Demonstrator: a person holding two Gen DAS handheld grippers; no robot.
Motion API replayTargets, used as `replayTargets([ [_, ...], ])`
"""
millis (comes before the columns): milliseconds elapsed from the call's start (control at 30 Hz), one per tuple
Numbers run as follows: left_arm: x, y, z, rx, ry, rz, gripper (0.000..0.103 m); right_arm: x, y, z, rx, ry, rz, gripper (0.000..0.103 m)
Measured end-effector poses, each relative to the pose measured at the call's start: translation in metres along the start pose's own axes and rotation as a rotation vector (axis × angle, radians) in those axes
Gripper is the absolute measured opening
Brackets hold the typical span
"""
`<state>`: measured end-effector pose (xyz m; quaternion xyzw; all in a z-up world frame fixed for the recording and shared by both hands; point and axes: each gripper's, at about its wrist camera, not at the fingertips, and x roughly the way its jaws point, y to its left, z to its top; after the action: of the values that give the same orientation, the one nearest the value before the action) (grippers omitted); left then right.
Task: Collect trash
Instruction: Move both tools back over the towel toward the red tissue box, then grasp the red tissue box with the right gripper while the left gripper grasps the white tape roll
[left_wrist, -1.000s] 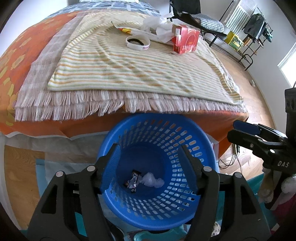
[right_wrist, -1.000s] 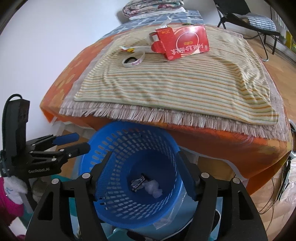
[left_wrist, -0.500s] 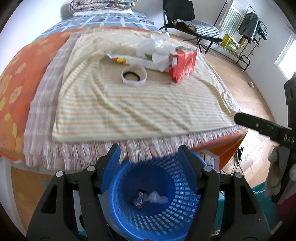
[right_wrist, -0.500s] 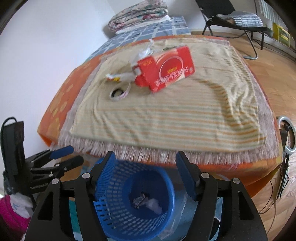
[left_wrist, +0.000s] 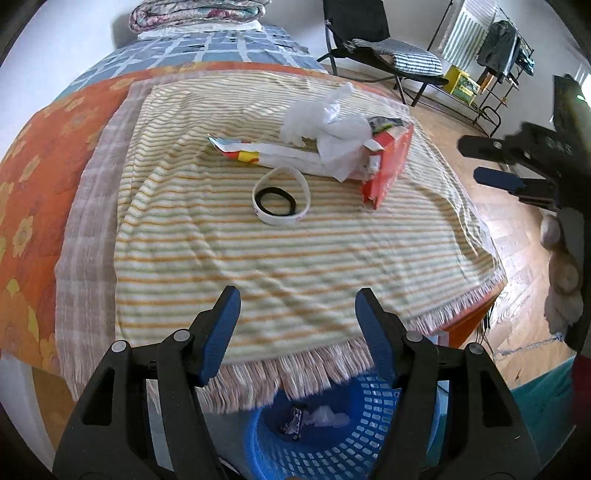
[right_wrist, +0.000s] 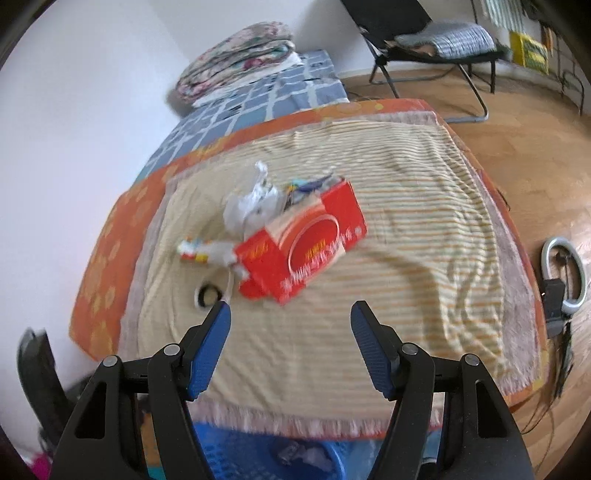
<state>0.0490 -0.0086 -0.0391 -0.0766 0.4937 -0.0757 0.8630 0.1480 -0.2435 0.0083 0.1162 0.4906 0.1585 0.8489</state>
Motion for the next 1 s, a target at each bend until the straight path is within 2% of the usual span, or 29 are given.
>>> replayTargets([
  [167, 0.01, 0.011, 0.013, -0.01, 0.007, 0.002, 0.066, 0.034, -0.004, 0.025, 0.084, 0.046, -0.011, 0.067],
  [433, 0.021, 0.028, 0.035, -0.036, -0.003, 0.006, 0.066, 0.076, -0.006, 0.056, 0.16, 0.073, -0.064, 0.067],
  [667, 0.037, 0.039, 0.062, -0.037, -0.005, -0.019, 0.066, 0.099, -0.007, 0.064, 0.176, 0.107, -0.099, 0.067],
  [733, 0.043, 0.041, 0.07, -0.049, 0.003, -0.033, 0.055, 0.102, -0.008, 0.063, 0.17, 0.116, -0.108, 0.067],
  [800, 0.053, 0.044, 0.08, -0.058, 0.021, -0.041, 0.05, 0.104, -0.009, 0.063, 0.167, 0.122, -0.108, 0.067],
  [867, 0.063, 0.044, 0.09, -0.05, 0.044, -0.058, 0.049, 0.103, -0.012, 0.062, 0.176, 0.125, -0.095, 0.067],
  [933, 0.071, 0.043, 0.096, -0.051, 0.066, -0.061, 0.039, 0.103, -0.014, 0.062, 0.183, 0.13, -0.087, 0.067],
  [1000, 0.079, 0.044, 0.102, -0.054, 0.087, -0.069, 0.037, 0.102, -0.015, 0.061, 0.181, 0.135, -0.08, 0.067],
])
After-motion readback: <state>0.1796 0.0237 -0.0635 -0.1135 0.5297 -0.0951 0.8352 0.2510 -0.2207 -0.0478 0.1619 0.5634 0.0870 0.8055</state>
